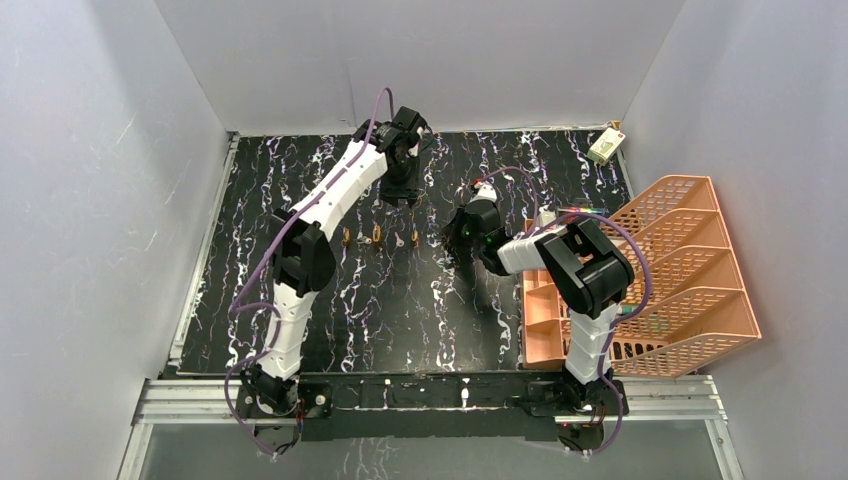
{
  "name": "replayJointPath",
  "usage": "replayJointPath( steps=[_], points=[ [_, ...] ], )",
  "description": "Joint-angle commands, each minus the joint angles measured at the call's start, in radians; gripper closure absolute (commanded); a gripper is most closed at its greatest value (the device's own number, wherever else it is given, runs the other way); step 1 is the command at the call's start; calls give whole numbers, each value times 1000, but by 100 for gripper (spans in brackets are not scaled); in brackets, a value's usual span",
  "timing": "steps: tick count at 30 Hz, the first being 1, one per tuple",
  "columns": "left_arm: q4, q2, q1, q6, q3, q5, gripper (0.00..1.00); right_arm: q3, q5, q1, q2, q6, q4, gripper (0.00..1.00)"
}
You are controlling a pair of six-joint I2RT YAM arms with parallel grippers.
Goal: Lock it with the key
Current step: Place the key at the center of the board, then reset both arms
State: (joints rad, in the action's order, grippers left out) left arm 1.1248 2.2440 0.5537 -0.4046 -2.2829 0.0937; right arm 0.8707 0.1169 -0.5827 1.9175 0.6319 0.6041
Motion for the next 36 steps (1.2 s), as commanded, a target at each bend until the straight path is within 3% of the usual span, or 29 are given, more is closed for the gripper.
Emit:
replayJointPath(
  steps=[1, 10, 12, 15, 18, 20, 25, 27, 30, 36],
  points=[
    [-7, -96, -9, 1, 20, 0, 64, -16, -20, 0, -23, -10, -27, 100],
    [-65, -160, -15, 0, 113, 2, 64, -16, -77, -17, -9, -4, -30, 97],
    [-79, -179, -19, 1, 138, 9, 63, -7, -73, -22, -10, -13, -45, 88],
    [-113, -216, -31, 6, 181, 13, 56, 7, -51, -23, -20, -32, -85, 66],
    [-159, -270, -51, 17, 247, 8, 34, 17, -27, -22, -64, -63, -129, 43],
    [-219, -320, -70, 24, 310, -11, 27, 41, -4, -23, -94, -86, -180, 33],
    [-345, -448, -140, 31, 459, -53, 23, 95, 68, -22, -190, -146, -310, 19],
    [-394, -502, -170, 35, 510, -52, 9, 97, 105, -18, -234, -159, -337, 11],
    [-441, -569, -216, 47, 553, -68, 2, 117, 124, 4, -289, -178, -378, 2],
    [-508, -680, -278, 89, 621, -94, 2, 147, 65, 72, -373, -200, -410, 1]
  ],
)
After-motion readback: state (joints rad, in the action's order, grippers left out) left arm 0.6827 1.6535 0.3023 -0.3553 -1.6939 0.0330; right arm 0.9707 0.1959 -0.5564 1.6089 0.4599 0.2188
